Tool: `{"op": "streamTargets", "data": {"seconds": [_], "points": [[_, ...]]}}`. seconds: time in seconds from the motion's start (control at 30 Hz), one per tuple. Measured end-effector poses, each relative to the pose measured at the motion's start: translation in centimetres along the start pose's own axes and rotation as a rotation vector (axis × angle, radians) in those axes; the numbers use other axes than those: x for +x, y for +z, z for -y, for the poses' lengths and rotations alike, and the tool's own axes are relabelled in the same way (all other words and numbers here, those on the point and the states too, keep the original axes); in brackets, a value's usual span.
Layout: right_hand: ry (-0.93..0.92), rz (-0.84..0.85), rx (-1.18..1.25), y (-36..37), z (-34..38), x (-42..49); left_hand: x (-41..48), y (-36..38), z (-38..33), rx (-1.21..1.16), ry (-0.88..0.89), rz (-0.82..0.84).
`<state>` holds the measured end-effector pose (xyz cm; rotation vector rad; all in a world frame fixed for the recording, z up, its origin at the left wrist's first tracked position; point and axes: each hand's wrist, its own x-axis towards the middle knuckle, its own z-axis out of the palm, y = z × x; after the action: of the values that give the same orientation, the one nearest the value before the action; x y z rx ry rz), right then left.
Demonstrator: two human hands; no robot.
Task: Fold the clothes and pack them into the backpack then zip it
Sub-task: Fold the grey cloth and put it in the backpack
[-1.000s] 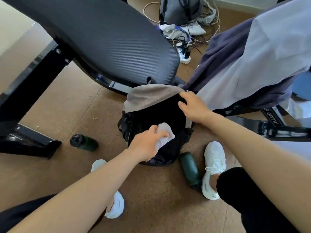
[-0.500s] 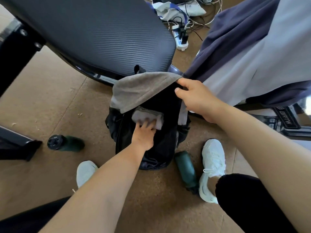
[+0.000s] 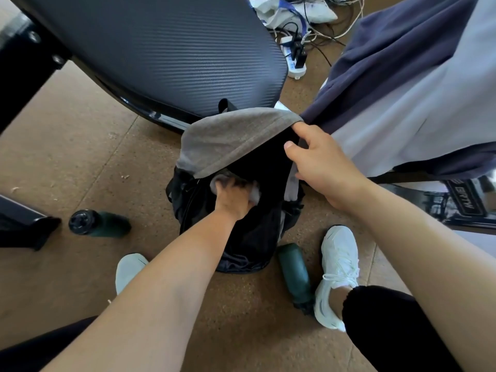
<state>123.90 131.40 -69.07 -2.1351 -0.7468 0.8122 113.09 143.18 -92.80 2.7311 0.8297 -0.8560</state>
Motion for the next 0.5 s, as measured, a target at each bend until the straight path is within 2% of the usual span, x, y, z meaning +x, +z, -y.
{"op": "streamTargets", "data": {"seconds": [0.2,0.37,0.5], "points": [[-0.004,0.003,0.024,-0.5,-0.2,0.5,1.2,-1.4,0.5,-0.043,-0.064,0.158],[-0.077,0.031,-0.082,-0.6,-0.3,-0.1,-1.1,-1.3,0.2,-0.041,-0.003,-0.013],[-0.13,0.058,-0.11,-0.9,-0.4,-1.4,-4.8,-1.0,0.8,-0.138,0.079,-0.137]]}}
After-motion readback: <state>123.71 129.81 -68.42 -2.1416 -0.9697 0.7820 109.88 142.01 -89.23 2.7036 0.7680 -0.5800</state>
